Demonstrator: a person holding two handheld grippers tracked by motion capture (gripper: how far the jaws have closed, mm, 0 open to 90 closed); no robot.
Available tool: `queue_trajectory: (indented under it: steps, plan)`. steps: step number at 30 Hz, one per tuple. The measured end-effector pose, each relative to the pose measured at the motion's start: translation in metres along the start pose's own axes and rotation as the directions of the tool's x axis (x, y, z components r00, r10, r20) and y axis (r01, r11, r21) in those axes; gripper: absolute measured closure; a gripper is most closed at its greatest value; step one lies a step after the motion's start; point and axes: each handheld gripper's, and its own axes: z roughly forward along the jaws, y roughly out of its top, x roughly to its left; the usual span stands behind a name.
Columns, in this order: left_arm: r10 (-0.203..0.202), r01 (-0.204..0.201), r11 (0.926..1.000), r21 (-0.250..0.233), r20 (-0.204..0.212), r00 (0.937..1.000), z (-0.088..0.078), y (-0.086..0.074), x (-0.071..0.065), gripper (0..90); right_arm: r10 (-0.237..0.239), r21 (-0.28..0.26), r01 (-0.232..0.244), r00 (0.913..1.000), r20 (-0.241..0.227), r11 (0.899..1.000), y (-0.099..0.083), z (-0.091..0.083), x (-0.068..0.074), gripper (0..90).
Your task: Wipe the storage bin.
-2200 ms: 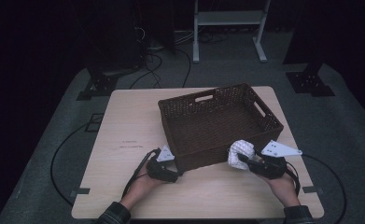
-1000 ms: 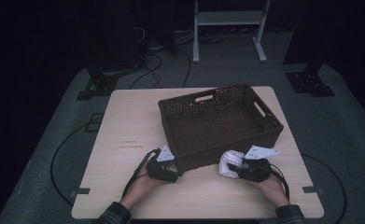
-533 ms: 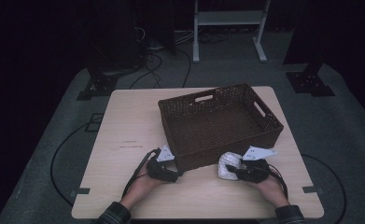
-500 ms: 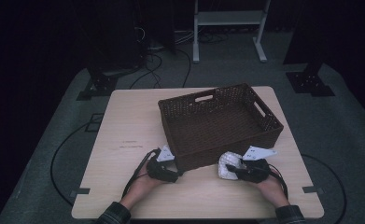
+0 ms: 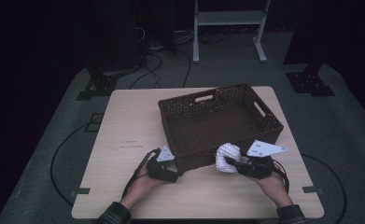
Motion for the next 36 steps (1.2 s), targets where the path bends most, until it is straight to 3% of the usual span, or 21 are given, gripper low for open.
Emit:
queue_trajectory:
  steps: [4,11,23,36]
  plan:
    - [0.000,0.000,1.0000,0.000,0.000,1.0000,0.000,0.000,0.000,23.7,-0.007,-0.019,0.007,1.0000,-0.002,1.000,0.005,-0.001,0.001,61.1]
    - [0.004,-0.004,1.0000,0.000,-0.001,1.0000,0.000,0.000,0.000,23.7,0.009,0.006,-0.008,0.9998,-0.016,1.000,-0.006,0.009,0.000,61.2]
    - [0.003,-0.003,1.0000,0.000,-0.001,1.0000,0.000,0.000,0.000,23.8,0.025,0.101,-0.021,0.9991,-0.034,0.995,-0.023,0.030,0.001,61.2]
    - [0.003,-0.003,1.0000,0.000,-0.001,1.0000,0.000,0.000,0.000,23.8,0.042,0.193,-0.029,0.9970,-0.064,0.981,-0.041,0.050,0.004,61.3]
